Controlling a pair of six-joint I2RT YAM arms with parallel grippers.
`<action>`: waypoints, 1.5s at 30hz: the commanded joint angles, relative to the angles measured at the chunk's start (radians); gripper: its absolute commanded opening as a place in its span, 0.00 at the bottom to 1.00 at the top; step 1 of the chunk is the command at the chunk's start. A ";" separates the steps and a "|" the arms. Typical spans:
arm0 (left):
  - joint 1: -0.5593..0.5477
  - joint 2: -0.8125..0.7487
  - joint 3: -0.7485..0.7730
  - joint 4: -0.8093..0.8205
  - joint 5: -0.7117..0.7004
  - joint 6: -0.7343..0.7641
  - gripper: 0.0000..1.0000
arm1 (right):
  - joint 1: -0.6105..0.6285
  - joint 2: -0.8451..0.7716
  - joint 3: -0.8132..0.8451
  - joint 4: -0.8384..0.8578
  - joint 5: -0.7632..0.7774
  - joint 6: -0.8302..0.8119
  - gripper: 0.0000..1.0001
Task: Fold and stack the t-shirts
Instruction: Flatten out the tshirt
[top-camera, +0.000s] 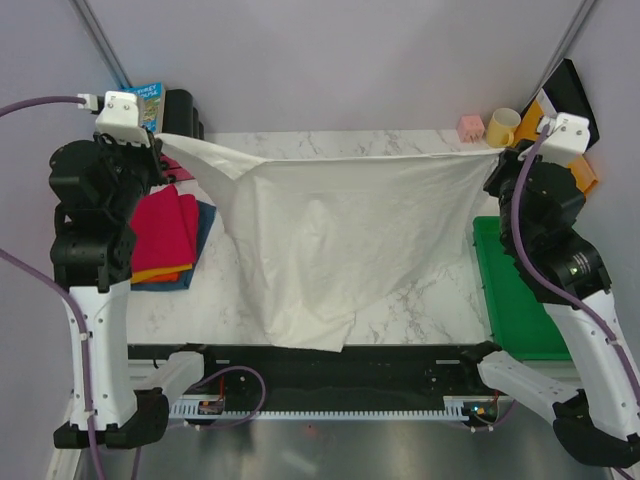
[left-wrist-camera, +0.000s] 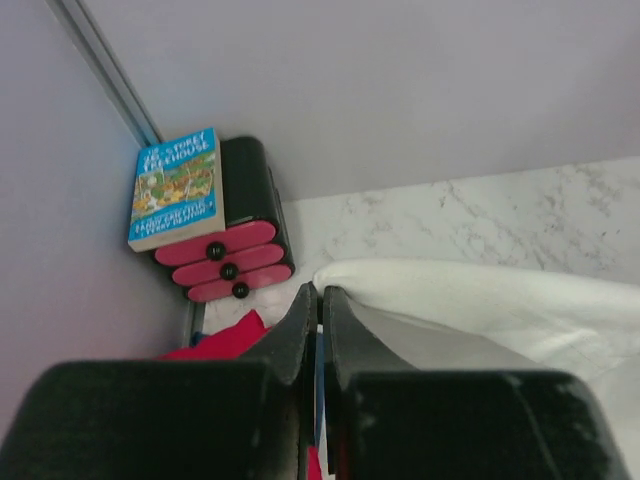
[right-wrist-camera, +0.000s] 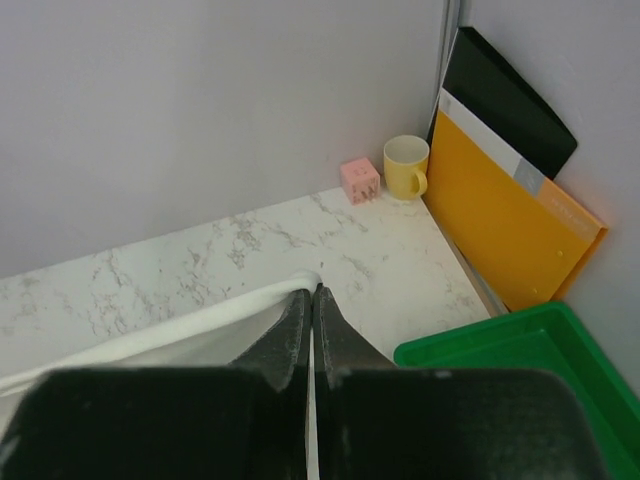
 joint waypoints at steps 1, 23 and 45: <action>0.007 -0.058 0.245 0.042 0.038 -0.102 0.02 | -0.006 -0.036 0.201 0.034 0.013 -0.048 0.00; 0.054 -0.236 0.249 -0.122 0.099 -0.117 0.02 | -0.006 0.026 0.184 0.033 0.005 -0.058 0.00; -0.038 0.696 -0.001 0.436 0.090 0.068 0.02 | -0.264 0.768 -0.118 0.477 -0.214 0.099 0.00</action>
